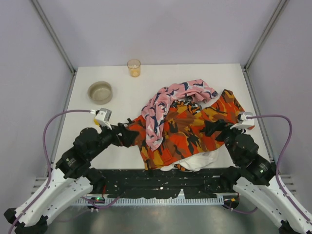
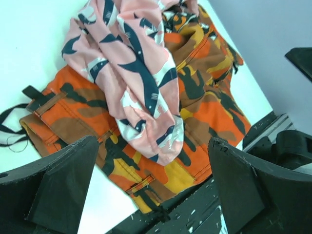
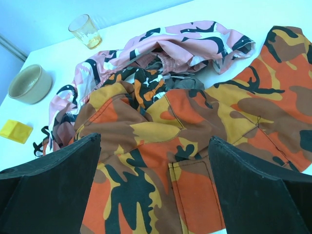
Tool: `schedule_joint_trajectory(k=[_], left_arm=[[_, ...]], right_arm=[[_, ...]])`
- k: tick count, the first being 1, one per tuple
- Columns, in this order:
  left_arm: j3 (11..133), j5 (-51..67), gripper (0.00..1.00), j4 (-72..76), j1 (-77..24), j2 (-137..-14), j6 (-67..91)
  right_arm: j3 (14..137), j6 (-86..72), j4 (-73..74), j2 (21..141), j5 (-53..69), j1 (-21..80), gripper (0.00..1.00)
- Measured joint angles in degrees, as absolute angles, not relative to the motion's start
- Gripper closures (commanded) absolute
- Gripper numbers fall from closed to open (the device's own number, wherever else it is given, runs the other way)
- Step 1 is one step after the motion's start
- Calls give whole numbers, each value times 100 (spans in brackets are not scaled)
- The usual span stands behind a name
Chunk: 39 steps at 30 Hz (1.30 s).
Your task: Pick out a specific cloth from the pile
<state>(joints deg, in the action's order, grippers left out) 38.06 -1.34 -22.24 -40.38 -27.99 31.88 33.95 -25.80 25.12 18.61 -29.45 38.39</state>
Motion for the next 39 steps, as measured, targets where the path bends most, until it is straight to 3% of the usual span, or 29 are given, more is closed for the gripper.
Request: schedule_joint_trajectory(k=[6,9,13,21,27,36,37,39], left_arm=[[3920,325,0,-2443,-4174,-3426,3131],[4388,-1,0,-2539,-4936,-4187,2915],[5540,-458,0,-2630,-6005,-5645,2399],[7190,-617,0,-2703,-6877,-8639,1288],[8211,-552,0,-3308,-7094,-10287,954],[8919,-204,0,-3712,-7102,-11459,1354],[8919,-237,2,-3686,-7105,-11535,1463],[8925,-357,14,-3625,-7124,-11644,1675]], right_arm=[[3395,-2462,2724,1761,-2954,3839,5],[3395,-2458,2832,1680,-2956,3839,5],[3393,-2515,2923,1505,-2998,3839,5],[3395,-2681,3334,1358,-3262,3839,5],[3395,-2714,3518,1326,-3264,3839,5],[3380,-2689,3610,1352,-3210,3813,5],[3380,-2687,3616,1352,-3212,3813,5],[3382,-2687,3642,1345,-3225,3813,5]])
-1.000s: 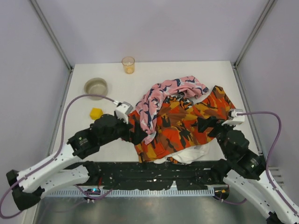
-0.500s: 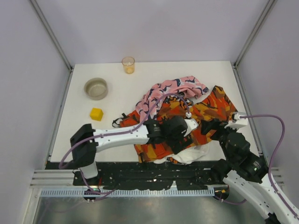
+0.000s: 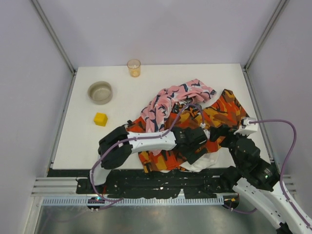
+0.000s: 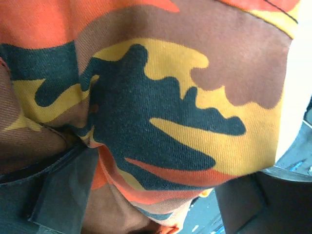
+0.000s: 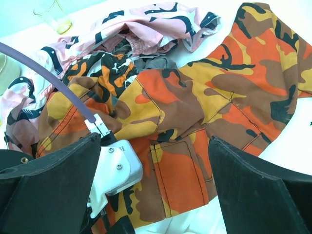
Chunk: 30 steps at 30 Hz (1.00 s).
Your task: Pick out a specific cloth from the pile
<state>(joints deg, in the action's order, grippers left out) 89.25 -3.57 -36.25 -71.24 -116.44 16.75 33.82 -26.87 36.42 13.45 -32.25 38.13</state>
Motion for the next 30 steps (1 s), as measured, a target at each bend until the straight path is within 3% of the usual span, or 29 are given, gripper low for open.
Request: schedule_joint_trajectory(k=[2,6,8,14,22,30], left_arm=[[8982,-526,40,-3627,-7148,-11725,1885],[9008,-1044,70,-3616,-7157,-11874,2283],[9067,-1260,100,-3647,-7181,-11922,2486],[8886,-1734,100,-3454,-7288,-11780,2797],[8162,-2246,100,-3304,-7166,-10492,2300],[9443,-2705,100,-3649,-6184,-9911,1483]], right_arm=[[3382,-2687,3667,1302,-3256,3813,5],[3385,-2696,3701,1151,-3350,3813,5],[3385,-2709,3719,1096,-3400,3813,5],[3385,-2731,3765,1035,-3535,3813,5],[3378,-2744,3793,915,-3568,3813,5],[3293,-2864,3868,856,-3487,3813,5]])
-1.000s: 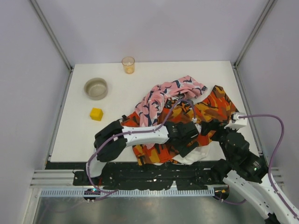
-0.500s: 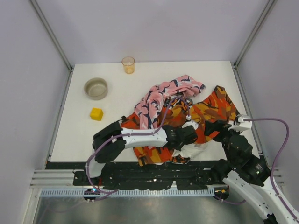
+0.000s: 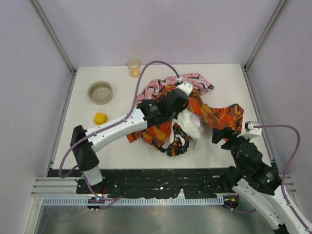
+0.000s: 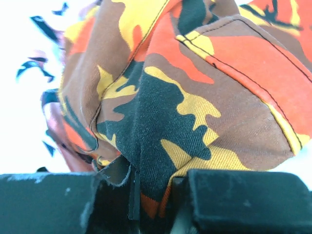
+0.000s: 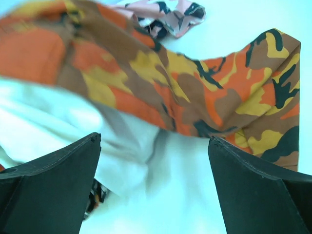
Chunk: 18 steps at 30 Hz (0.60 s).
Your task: Pick out a specific cloth from the pile
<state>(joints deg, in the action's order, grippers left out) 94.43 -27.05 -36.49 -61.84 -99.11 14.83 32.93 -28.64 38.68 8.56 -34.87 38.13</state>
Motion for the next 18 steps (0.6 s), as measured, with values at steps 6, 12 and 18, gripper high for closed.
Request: schedule_joint_trajectory(k=[6,12,18], left_arm=[[10313,-2849,100,-4012,-5511,-9911,1085],[10488,-2762,100,-4254,-5157,-9911,952],[10488,-2539,100,-4370,-5107,-9911,952]], right_arm=[[2895,-2998,3870,878,-3133,3813,5],[2517,-3144,3448,1168,-2558,3813,4],[1787,-3548,2421,2237,-2191,3813,4]])
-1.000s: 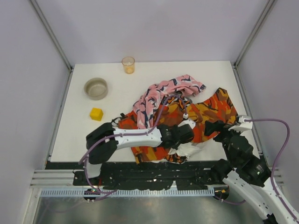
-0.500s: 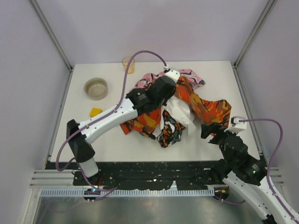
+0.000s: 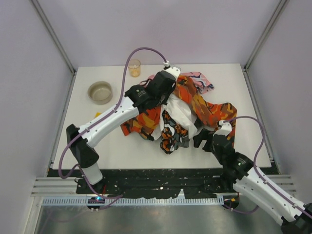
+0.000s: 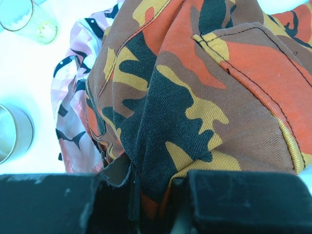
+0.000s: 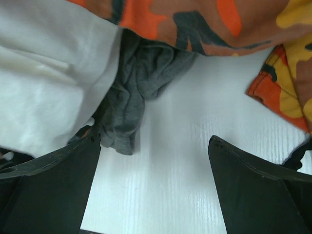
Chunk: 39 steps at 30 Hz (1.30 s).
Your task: Pick out a specific cloth from the pile
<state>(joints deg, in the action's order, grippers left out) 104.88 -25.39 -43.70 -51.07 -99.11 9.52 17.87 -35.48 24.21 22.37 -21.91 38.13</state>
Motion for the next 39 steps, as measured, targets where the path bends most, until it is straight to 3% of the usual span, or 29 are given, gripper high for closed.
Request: schedule_joint_trajectory(k=[3,15,17,19,20,23,25,32,35,39], left_arm=[[10488,-2445,100,-4407,-5107,-9911,956],[10488,-2228,100,-4445,-5078,-9880,969],[10488,-2189,100,-4442,-5070,-9880,982],[10486,-2134,100,-4445,-5057,-9872,1002],[10484,-2108,100,-4442,-5052,-9863,1011],[10377,-2045,100,-4407,-5048,-9780,1041],[10259,-2047,100,-4394,-5048,-9684,1055],[9885,-2257,100,-4104,-5043,-9612,1194],[9712,-2287,100,-3990,-5015,-9612,1308],[9548,-2272,100,-3850,-4978,-9677,1468]], right_arm=[[1579,-3927,1953,3009,-2335,3811,0],[1400,-4696,-1061,6064,-1492,3000,22],[1448,-4694,-1485,6407,-1369,2998,30],[1459,-4689,-1988,6783,-1219,2995,46],[1466,-4678,-2209,6954,-1140,2991,63],[1409,-4696,-2644,7277,-954,2980,83],[1247,-4709,-2825,7225,-836,2976,95],[1494,-4222,-1328,4906,-611,2978,95],[1962,-3968,-287,3581,-460,2982,94],[2904,-3638,617,2882,128,2985,95]])
